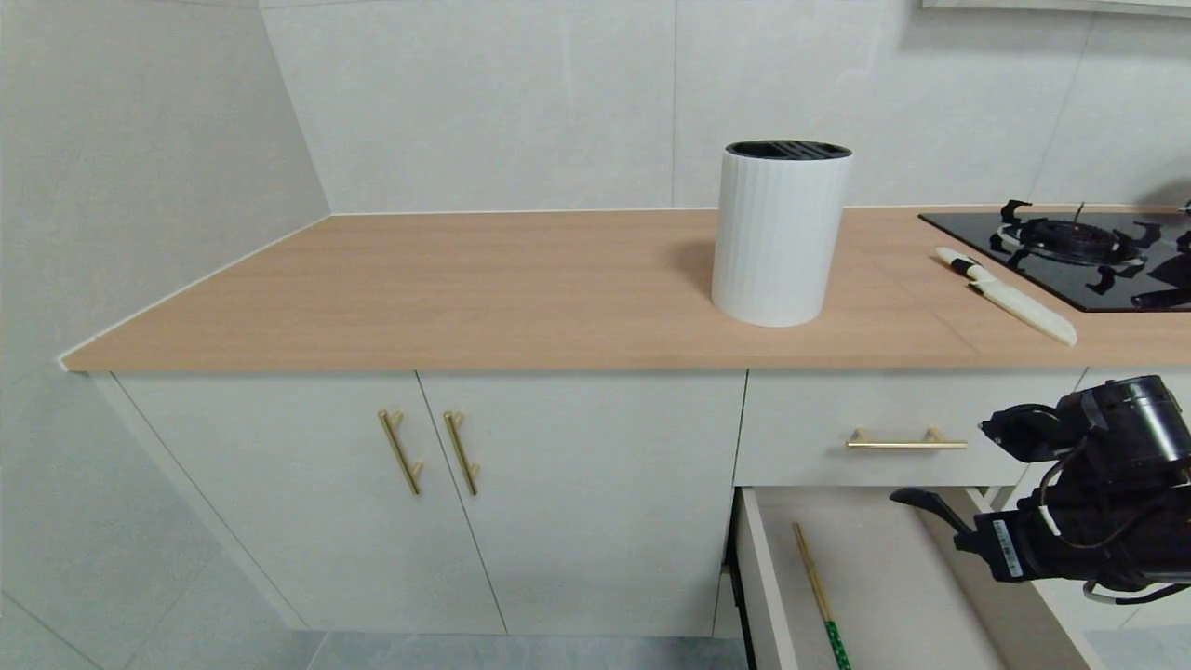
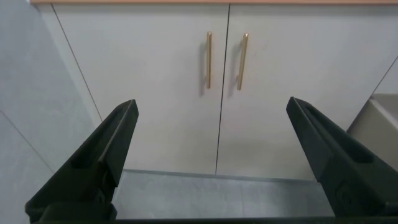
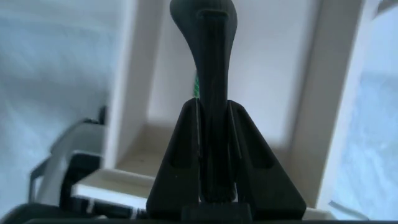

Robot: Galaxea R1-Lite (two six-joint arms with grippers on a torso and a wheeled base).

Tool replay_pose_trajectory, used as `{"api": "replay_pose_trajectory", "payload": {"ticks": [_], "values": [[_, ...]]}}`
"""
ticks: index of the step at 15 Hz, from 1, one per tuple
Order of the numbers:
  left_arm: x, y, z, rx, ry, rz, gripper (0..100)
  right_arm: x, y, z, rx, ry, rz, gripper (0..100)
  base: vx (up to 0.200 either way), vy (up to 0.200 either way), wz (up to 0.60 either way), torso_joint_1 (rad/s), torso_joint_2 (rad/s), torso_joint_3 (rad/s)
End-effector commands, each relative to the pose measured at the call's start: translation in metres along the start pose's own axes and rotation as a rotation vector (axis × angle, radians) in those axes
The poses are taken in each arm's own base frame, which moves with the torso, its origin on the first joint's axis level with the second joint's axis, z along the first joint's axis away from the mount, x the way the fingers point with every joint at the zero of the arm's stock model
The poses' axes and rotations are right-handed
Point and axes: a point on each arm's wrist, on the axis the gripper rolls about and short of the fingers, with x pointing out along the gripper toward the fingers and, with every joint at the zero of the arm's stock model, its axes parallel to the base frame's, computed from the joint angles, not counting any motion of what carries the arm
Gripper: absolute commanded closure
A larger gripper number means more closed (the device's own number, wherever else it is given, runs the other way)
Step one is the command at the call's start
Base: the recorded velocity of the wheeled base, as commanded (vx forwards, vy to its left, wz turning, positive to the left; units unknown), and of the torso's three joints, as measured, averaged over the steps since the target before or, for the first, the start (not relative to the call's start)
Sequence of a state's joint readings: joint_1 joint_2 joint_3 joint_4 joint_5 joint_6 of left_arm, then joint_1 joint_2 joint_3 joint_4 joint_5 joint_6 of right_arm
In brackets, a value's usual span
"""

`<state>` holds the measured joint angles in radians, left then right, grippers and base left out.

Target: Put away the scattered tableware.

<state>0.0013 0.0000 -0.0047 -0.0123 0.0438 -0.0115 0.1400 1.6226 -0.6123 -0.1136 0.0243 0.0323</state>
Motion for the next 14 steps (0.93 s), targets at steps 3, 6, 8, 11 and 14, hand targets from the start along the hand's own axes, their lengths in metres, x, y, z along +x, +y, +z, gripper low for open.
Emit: {"api": "replay_pose_trajectory", "payload": {"ticks": [3, 6, 8, 11, 14], "values": [[0.0, 0.0, 0.0, -0.001, 0.0, 0.001, 0, 0.046, -0.003, -0.015, -0.001, 0.101, -0.04, 100, 0.0, 0.0, 0.0, -0.139, 0.47, 0.321], [0.0, 0.0, 0.0, -0.001, 0.0, 0.001, 0, 0.067, -0.004, -0.022, -0.002, 0.123, -0.067, 100, 0.0, 0.0, 0.0, -0.113, 0.45, 0.338], [0.0, 0.0, 0.0, -0.001, 0.0, 0.001, 0, 0.078, -0.005, -0.026, -0.004, 0.139, -0.086, 100, 0.0, 0.0, 0.0, -0.083, 0.46, 0.364], [0.0, 0.0, 0.0, -0.001, 0.0, 0.001, 0, 0.085, -0.005, -0.028, -0.004, 0.139, -0.086, 100, 0.0, 0.0, 0.0, -0.05, 0.42, 0.375], [0.0, 0.0, 0.0, -0.001, 0.0, 0.001, 0, 0.096, -0.005, -0.031, -0.002, 0.125, -0.085, 100, 0.0, 0.0, 0.0, -0.014, 0.15, 0.126]]}}
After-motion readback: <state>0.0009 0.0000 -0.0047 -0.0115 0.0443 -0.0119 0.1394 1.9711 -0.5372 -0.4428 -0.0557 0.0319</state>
